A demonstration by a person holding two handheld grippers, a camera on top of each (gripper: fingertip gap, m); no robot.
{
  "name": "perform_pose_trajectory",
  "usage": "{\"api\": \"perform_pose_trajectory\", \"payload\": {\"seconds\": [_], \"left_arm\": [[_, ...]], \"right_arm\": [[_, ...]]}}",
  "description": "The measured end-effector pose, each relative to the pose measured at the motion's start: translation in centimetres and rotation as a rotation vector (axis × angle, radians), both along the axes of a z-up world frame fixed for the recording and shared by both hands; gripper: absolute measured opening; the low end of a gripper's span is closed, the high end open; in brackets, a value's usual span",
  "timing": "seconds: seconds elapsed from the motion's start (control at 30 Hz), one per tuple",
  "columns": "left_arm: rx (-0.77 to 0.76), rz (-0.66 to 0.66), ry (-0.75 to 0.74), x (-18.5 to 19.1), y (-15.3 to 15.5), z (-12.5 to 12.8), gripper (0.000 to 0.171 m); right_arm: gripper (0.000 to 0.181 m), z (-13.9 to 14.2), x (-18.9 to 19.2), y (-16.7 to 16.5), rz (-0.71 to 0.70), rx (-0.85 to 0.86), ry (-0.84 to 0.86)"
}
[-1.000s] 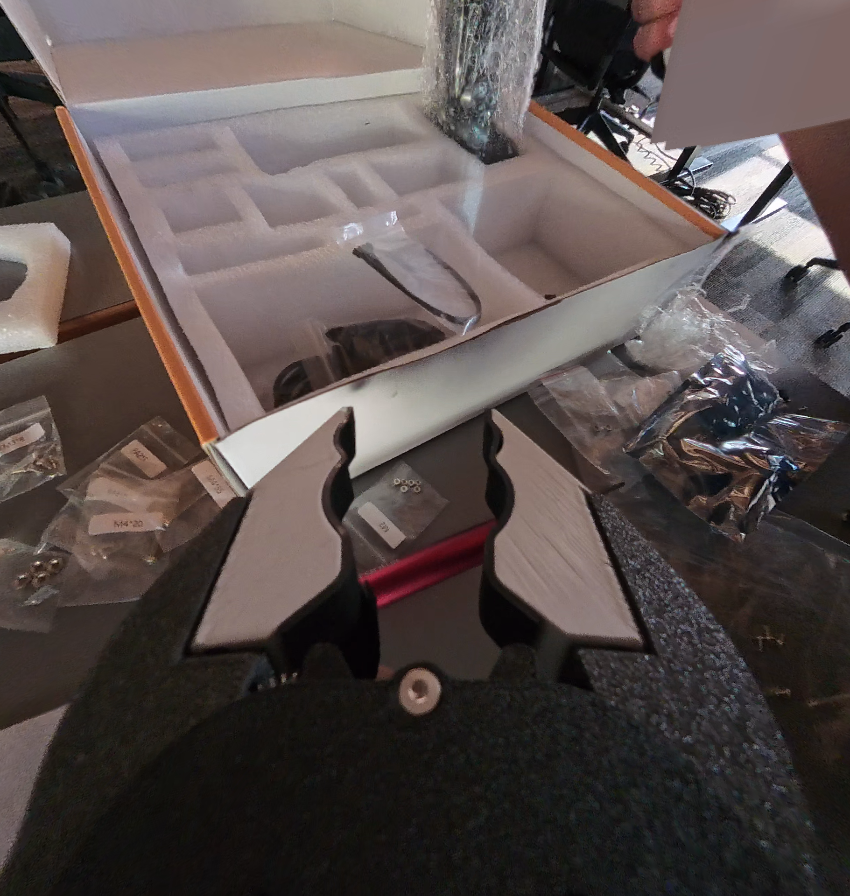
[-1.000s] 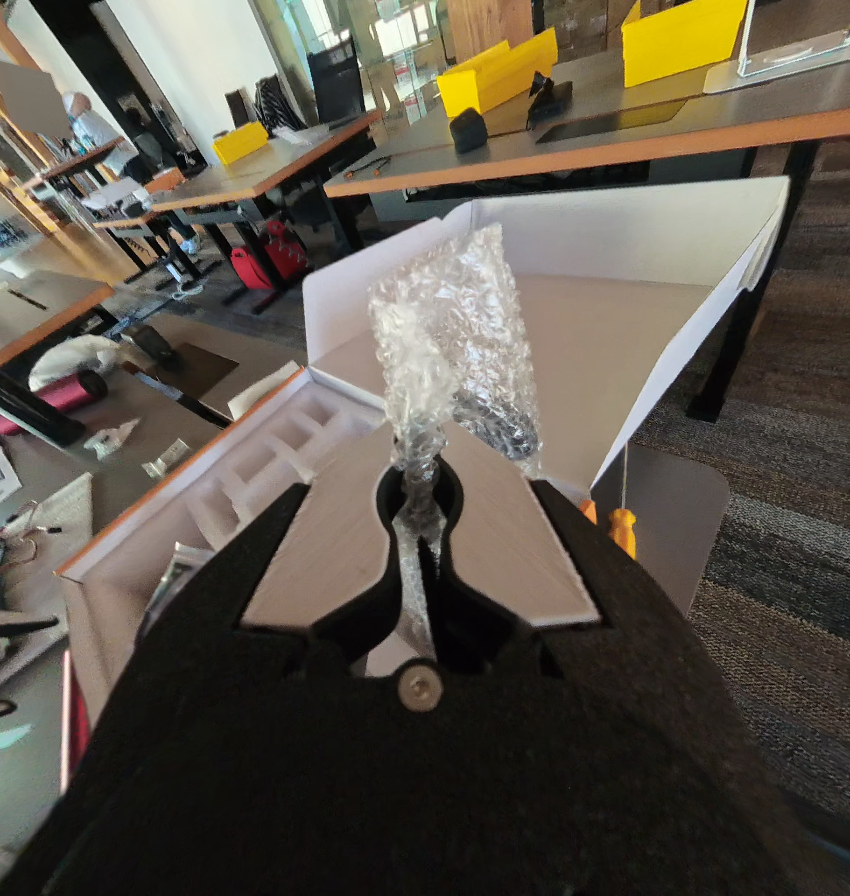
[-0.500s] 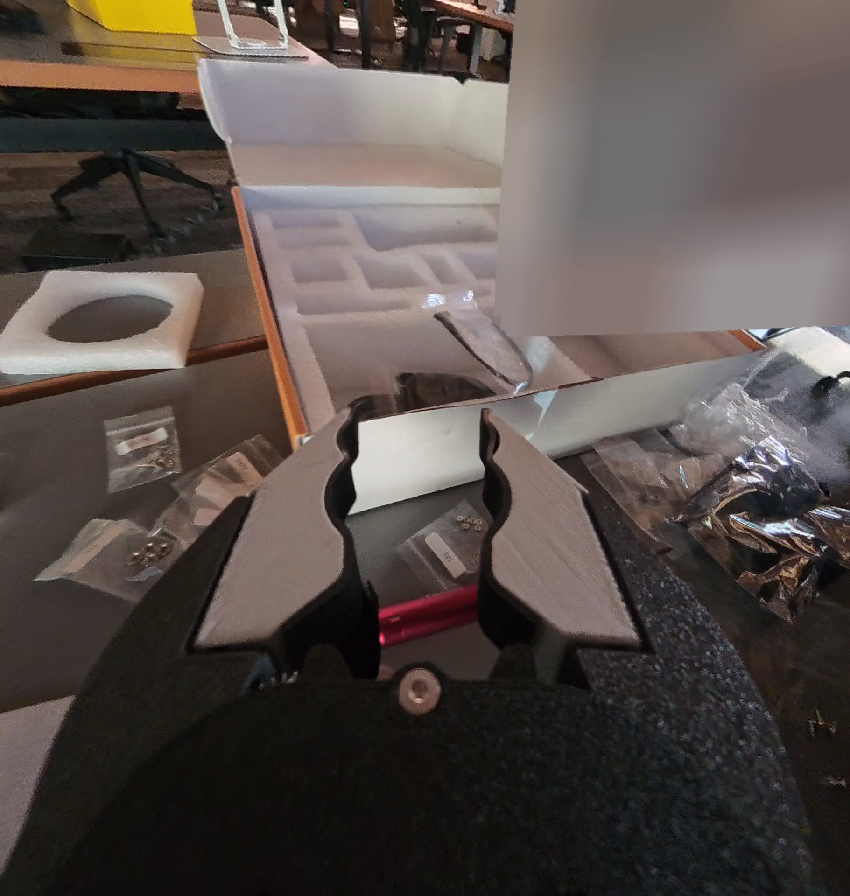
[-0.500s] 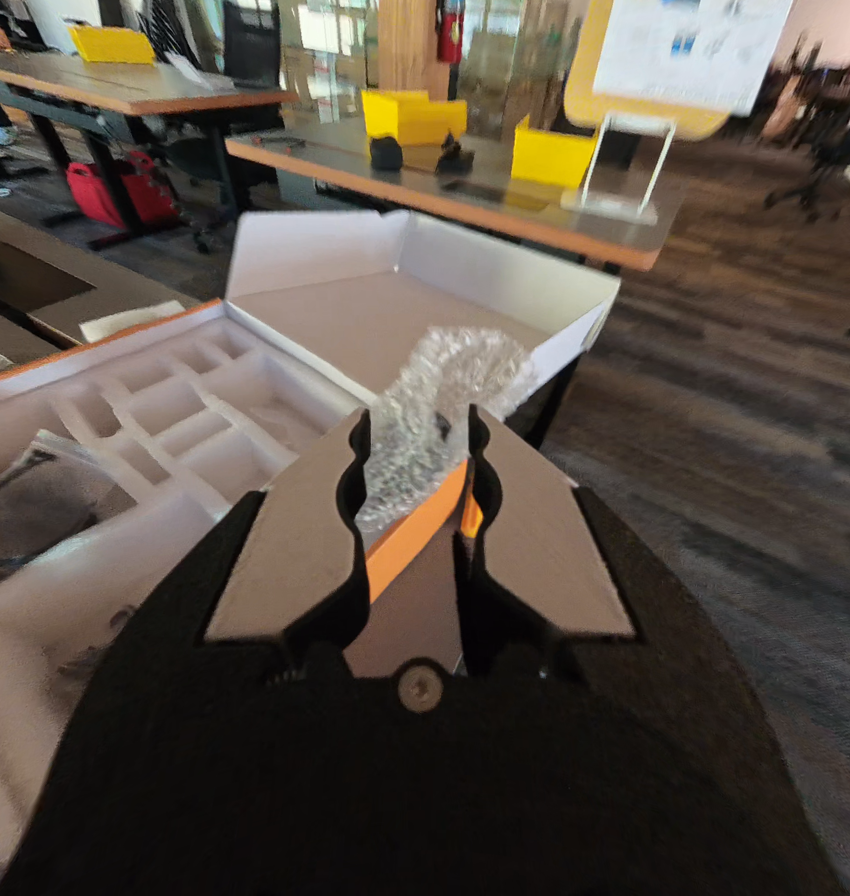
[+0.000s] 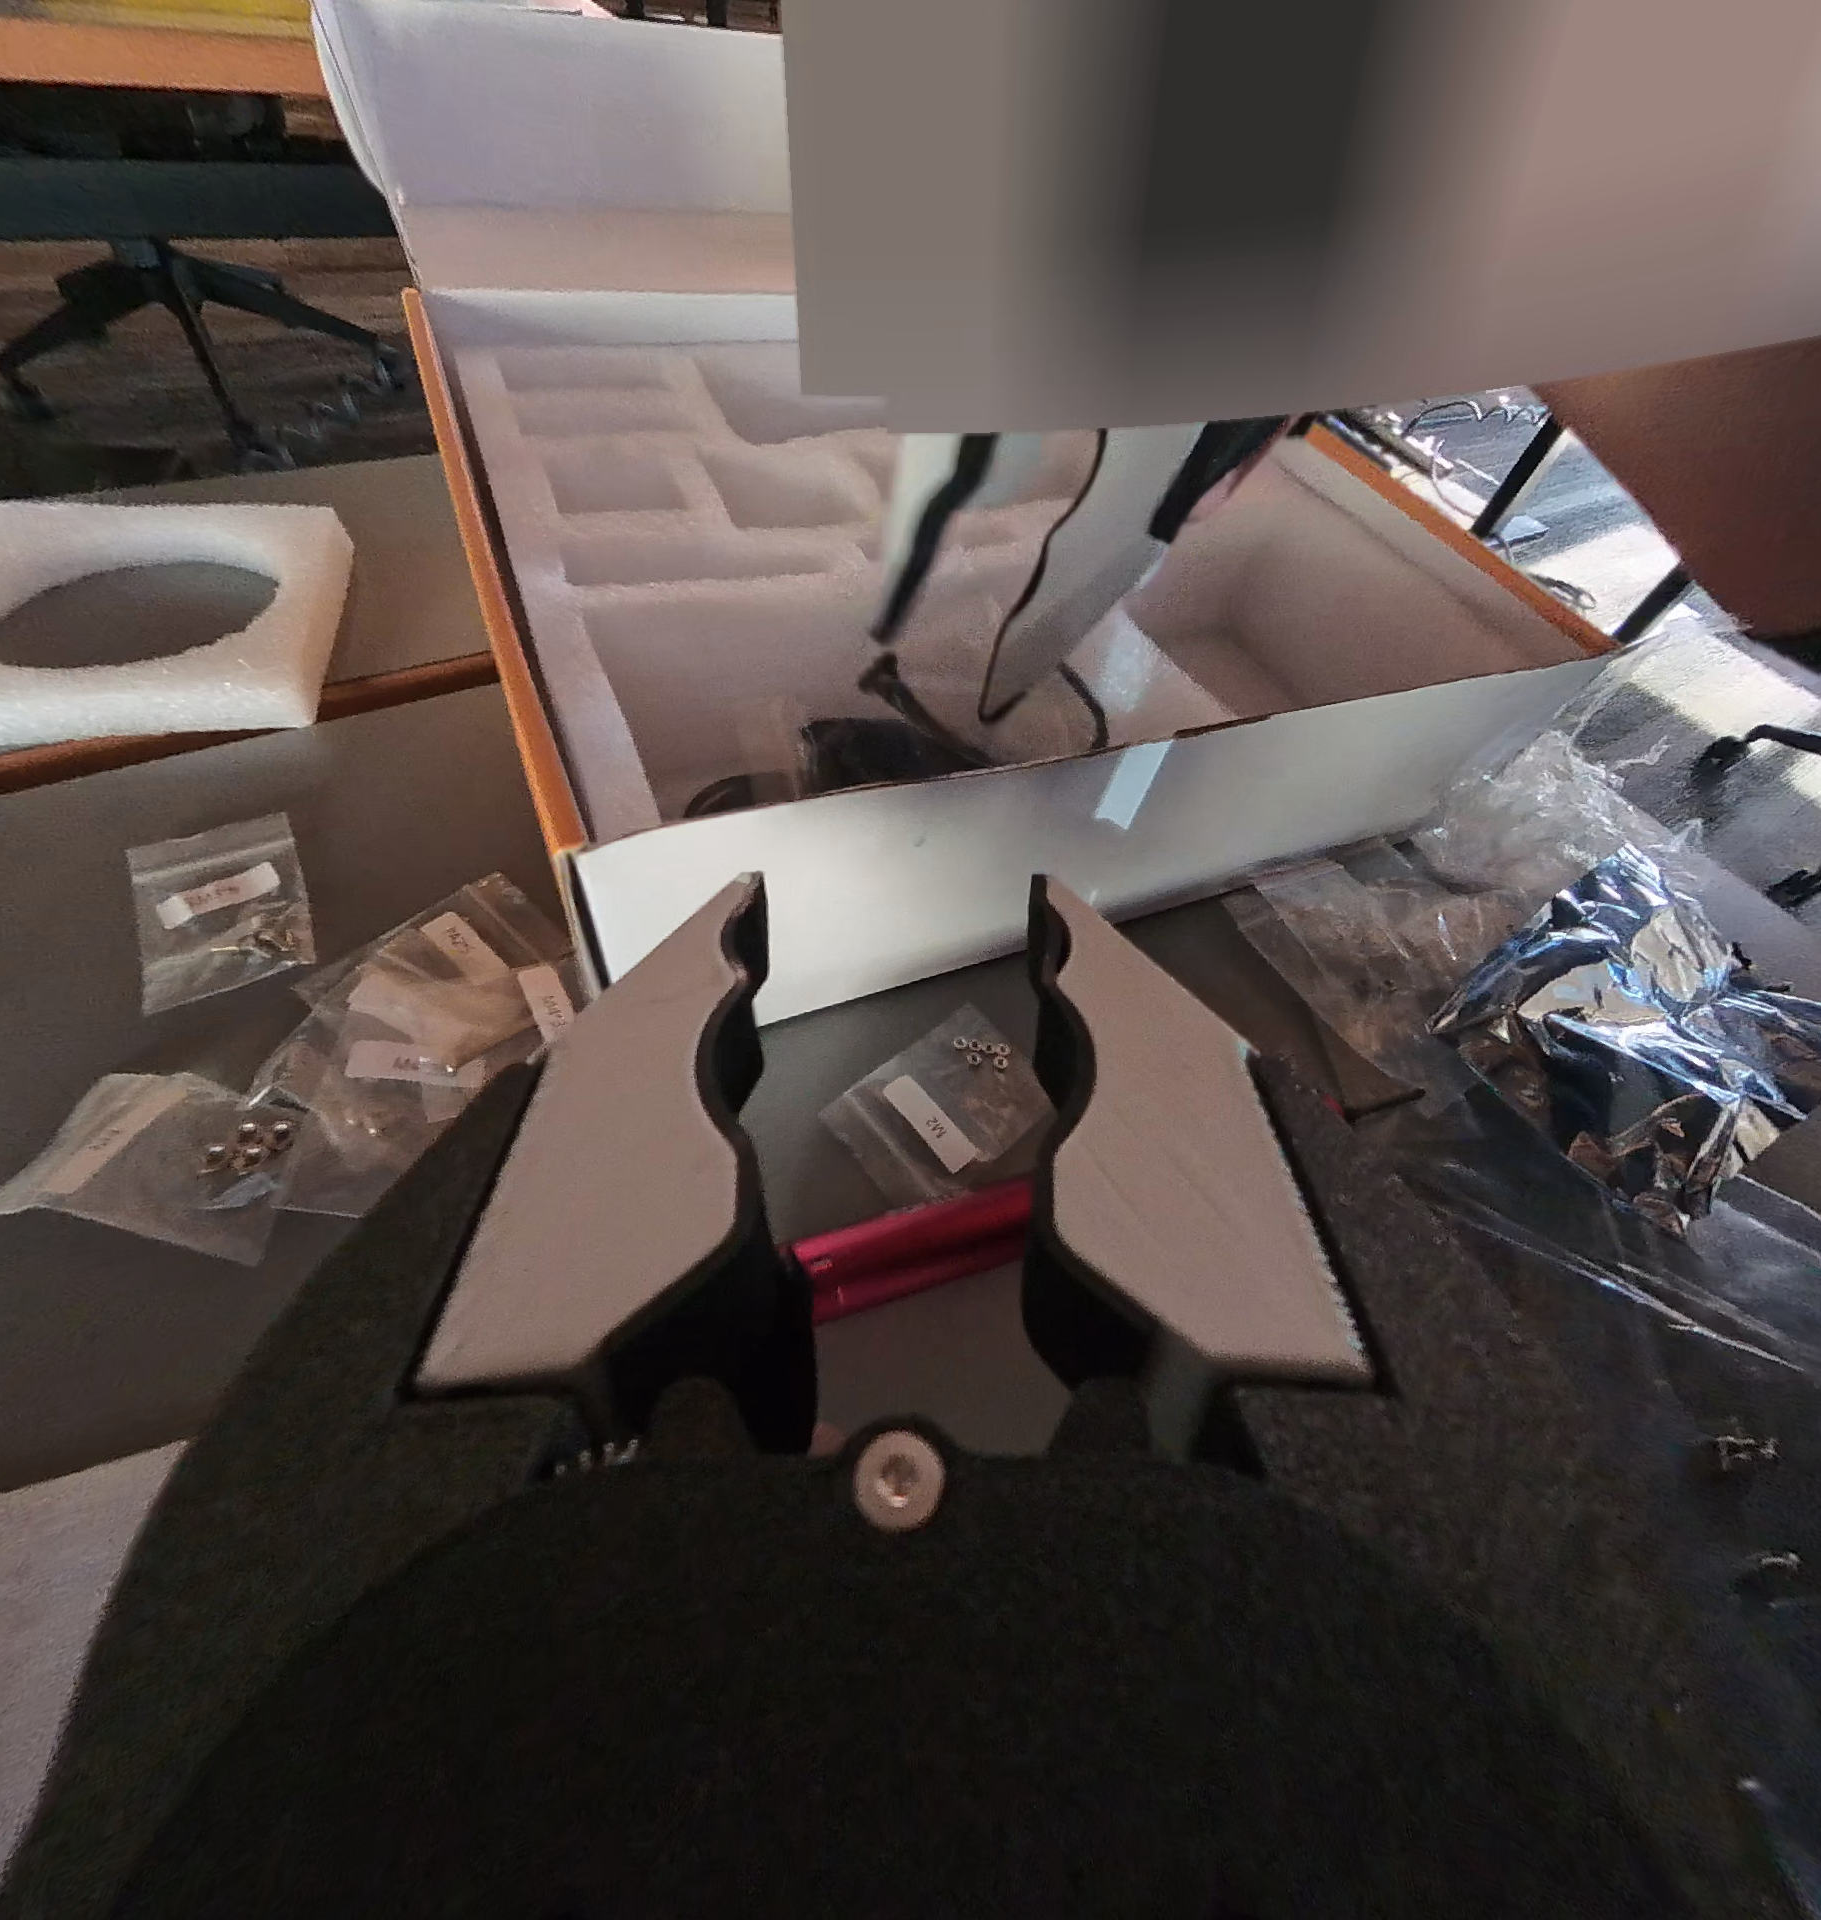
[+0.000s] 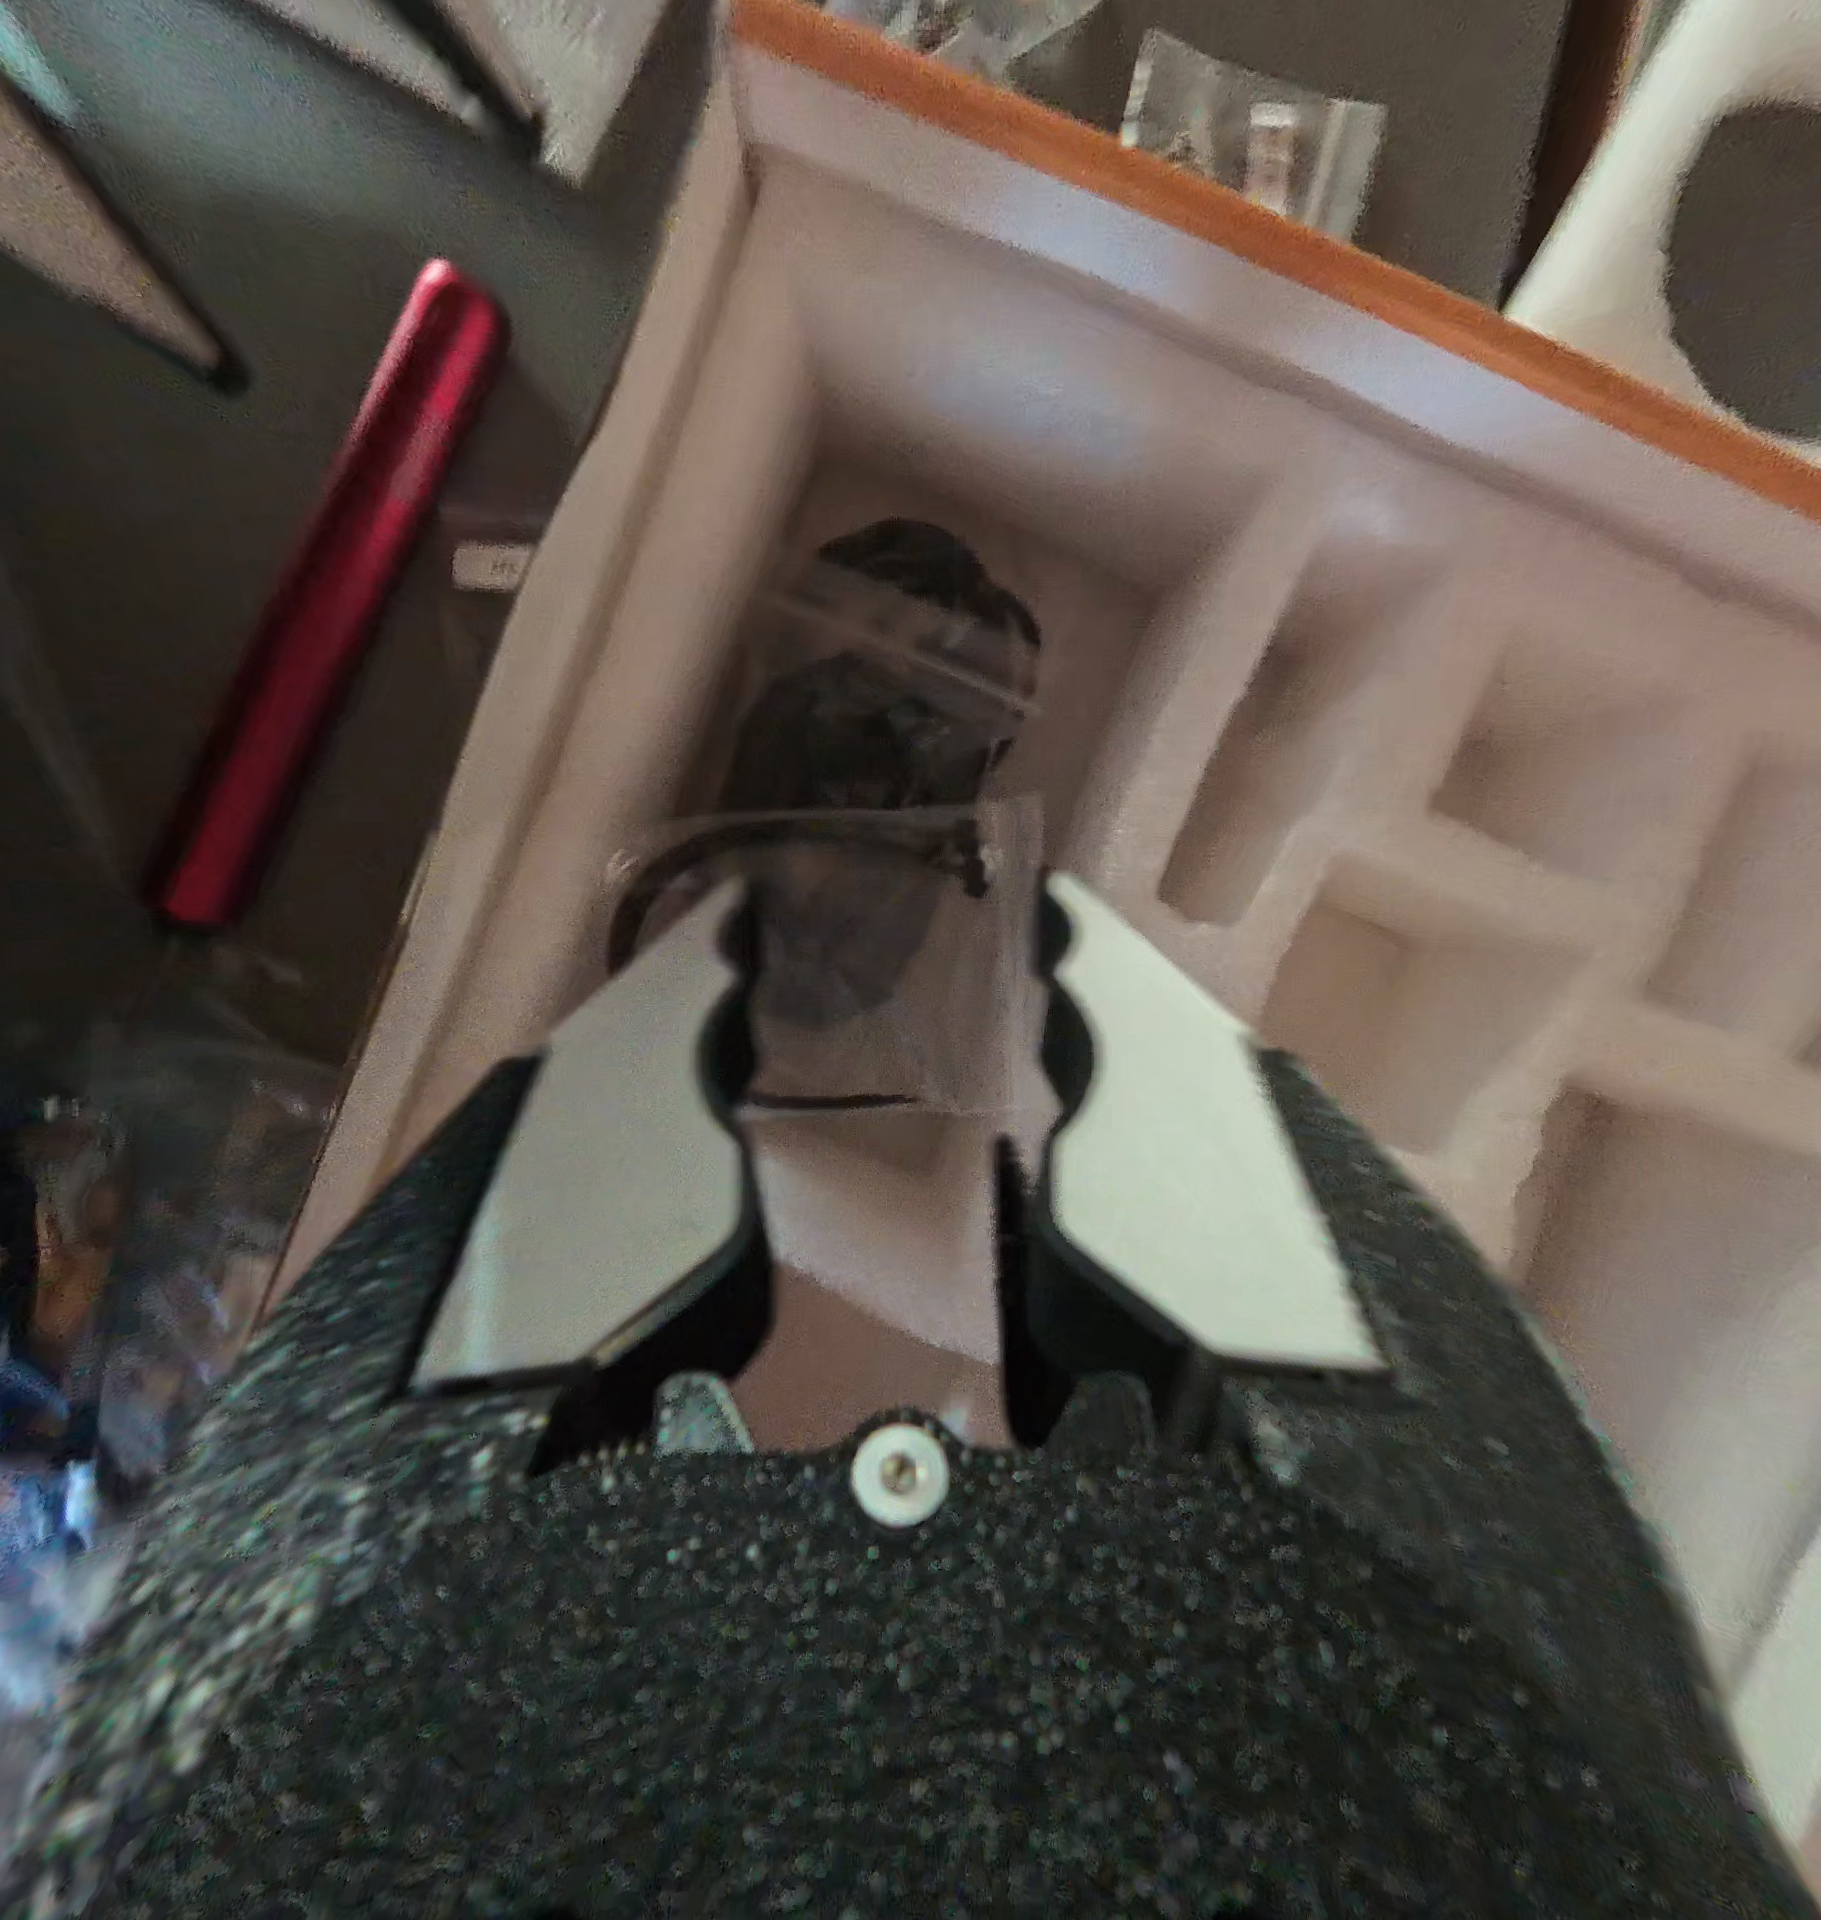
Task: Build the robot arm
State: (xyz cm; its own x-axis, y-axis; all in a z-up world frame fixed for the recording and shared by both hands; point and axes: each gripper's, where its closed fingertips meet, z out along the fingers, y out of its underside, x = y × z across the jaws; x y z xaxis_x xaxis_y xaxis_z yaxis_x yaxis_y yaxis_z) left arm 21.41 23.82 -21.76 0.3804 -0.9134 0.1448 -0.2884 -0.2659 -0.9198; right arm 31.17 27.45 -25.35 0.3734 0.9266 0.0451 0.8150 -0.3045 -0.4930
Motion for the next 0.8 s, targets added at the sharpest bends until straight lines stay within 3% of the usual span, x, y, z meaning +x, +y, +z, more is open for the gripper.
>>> {"api": "perform_pose_trajectory", "payload": {"seconds": [0.03, 0.07, 0.2, 0.3, 0.33, 0.37, 0.43, 0.5, 0.57, 0.67, 0.77, 0.8], "left_arm": [[0.009, 0.001, 0.004, -0.1, 0.0, 0.1, 0.049], [0.013, 0.003, 0.004, -0.3, 0.0, 0.1, 0.049], [-0.026, -0.014, -0.027, -0.4, -0.2, 0.5, 0.049], [-0.038, -0.019, -0.036, -0.4, -0.3, 0.6, 0.049], [-0.04, -0.02, -0.037, -0.4, -0.3, 0.6, 0.049], [-0.044, -0.023, -0.039, -0.4, -0.4, 0.6, 0.049], [-0.055, -0.034, -0.042, -0.2, -0.7, 0.6, 0.049], [-0.052, -0.043, -0.047, 0.0, -1.1, 0.9, 0.05], [-0.03, -0.049, -0.049, 0.0, -1.4, 1.2, 0.05], [-0.007, -0.05, -0.044, -0.1, -1.4, 1.3, 0.05], [-0.042, -0.059, -0.058, -0.1, -1.5, 1.2, 0.05], [-0.063, -0.066, -0.067, 0.0, -1.6, 1.2, 0.05]], "right_arm": [[0.016, -0.2, 0.2, -0.8, 0.056, -0.04, -0.042], [0.0, -0.2, 0.5, -1.2, 0.079, -0.067, -0.072], [0.0, 1.0, 2.6, -1.9, 0.029, -0.067, -0.031], [0.0, 3.4, 2.2, -2.0, -0.002, -0.024, 0.139], [0.002, 4.0, 1.1, -2.1, 0.027, -0.004, 0.197], [0.021, 3.9, 0.0, -2.2, 0.069, -0.004, 0.214], [0.056, 2.4, -1.7, -1.6, 0.124, -0.049, 0.157], [0.071, 1.1, -3.2, -0.2, 0.172, -0.059, 0.089], [0.076, 0.0, -4.4, 0.4, 0.235, -0.081, 0.023], [0.069, -0.3, -4.8, 0.6, 0.254, -0.123, -0.057], [0.067, 0.8, -4.8, 0.9, 0.275, -0.096, -0.074], [0.057, 1.2, -4.9, 0.9, 0.283, -0.096, -0.065]]}}
